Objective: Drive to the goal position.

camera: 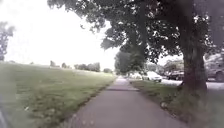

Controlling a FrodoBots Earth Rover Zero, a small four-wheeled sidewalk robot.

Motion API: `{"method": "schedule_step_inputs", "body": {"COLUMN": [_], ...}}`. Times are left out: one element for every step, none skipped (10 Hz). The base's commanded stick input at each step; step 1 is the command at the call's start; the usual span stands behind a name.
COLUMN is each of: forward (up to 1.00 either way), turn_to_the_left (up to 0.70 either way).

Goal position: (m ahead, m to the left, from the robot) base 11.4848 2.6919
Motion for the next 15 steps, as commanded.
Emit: {"method": "schedule_step_inputs", "body": {"forward": [0.7,0.7,0.7,0.7,0.7,0.7,0.7,0.7,0.7,0.7,0.7,0.7,0.7,0.7,0.7], "turn_to_the_left": [0.0,0.0,0.0,0.0,0.0,0.0,0.0,0.0,0.0,0.0,0.0,0.0,0.0,0.0,0.0]}}
